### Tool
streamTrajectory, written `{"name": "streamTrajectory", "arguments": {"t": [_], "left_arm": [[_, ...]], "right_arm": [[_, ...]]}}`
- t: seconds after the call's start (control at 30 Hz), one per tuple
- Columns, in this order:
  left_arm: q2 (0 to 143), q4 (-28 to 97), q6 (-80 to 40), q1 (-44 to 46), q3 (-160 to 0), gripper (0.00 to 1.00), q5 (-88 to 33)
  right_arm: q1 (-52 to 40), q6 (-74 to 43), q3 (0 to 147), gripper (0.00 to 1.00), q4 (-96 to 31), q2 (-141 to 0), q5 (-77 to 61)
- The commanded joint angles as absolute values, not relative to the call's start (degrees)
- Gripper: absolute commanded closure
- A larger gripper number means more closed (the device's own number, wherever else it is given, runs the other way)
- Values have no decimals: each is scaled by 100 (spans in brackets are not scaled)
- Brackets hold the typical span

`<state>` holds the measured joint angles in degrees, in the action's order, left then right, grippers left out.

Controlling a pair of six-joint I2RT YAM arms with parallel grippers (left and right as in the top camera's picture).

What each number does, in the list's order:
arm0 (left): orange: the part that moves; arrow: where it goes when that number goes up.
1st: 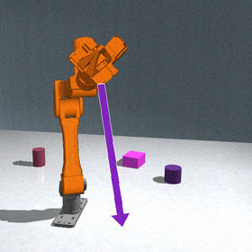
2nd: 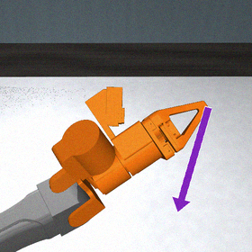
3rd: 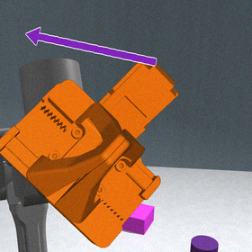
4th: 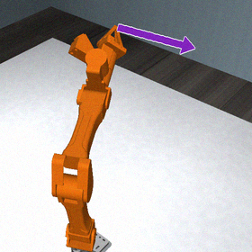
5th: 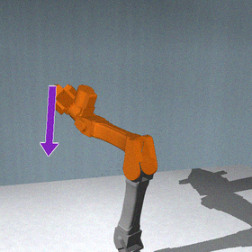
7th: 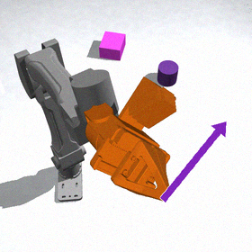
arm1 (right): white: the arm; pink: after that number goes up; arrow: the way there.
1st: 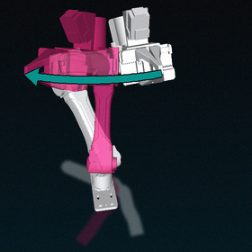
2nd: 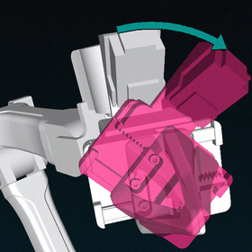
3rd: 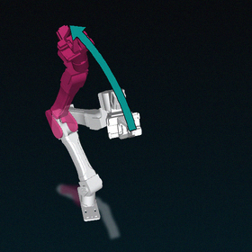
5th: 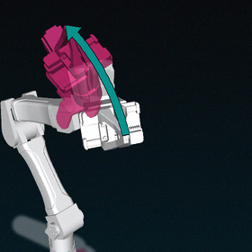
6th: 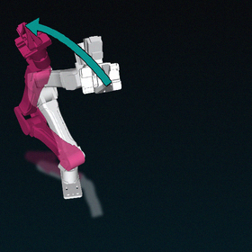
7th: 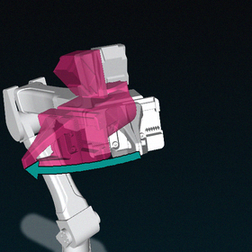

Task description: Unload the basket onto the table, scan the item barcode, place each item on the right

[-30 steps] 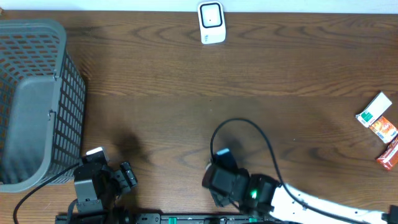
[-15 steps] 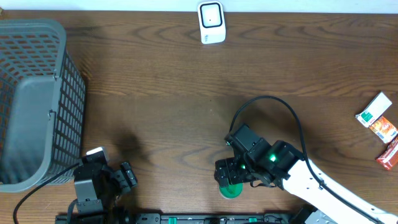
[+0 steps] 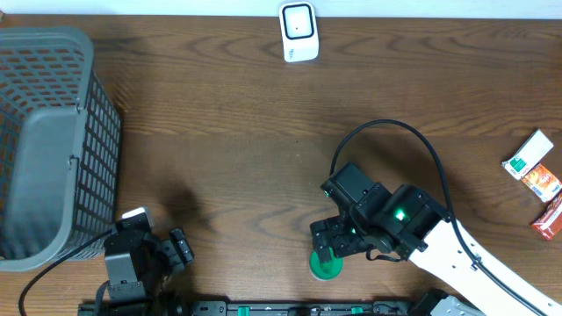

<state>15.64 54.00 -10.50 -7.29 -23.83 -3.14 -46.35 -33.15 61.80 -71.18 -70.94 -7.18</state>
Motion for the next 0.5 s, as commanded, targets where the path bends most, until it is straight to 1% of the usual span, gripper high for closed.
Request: {"name": "streamTrajectory", "arguments": {"t": [0.0,0.1,0.17,0.37,0.47], "left_arm": [[1551,5417,-1017,-733,-2421,14,-362],[1551,5417,-1020,-731,-2421,14,-362],[1551,5415,-1017,-733,-2421,14,-362],[1551,5417,-1017,-733,-2421,14,-362],[1551,5417,-1020,-731,-2421,14,-362]], "right_arm": [[-4622,-3632,6213,1,-7179,-7172,-392],[-4689,-3151,6213,1,-7150,-7181,-596],[-4786,-3129,6213,1,-7135,-7185,-539],[-5236,-4383,6208,1,-7113,-7583,-336],[-5553,-4641,6208,1,-6919,-8005,-329]]}}
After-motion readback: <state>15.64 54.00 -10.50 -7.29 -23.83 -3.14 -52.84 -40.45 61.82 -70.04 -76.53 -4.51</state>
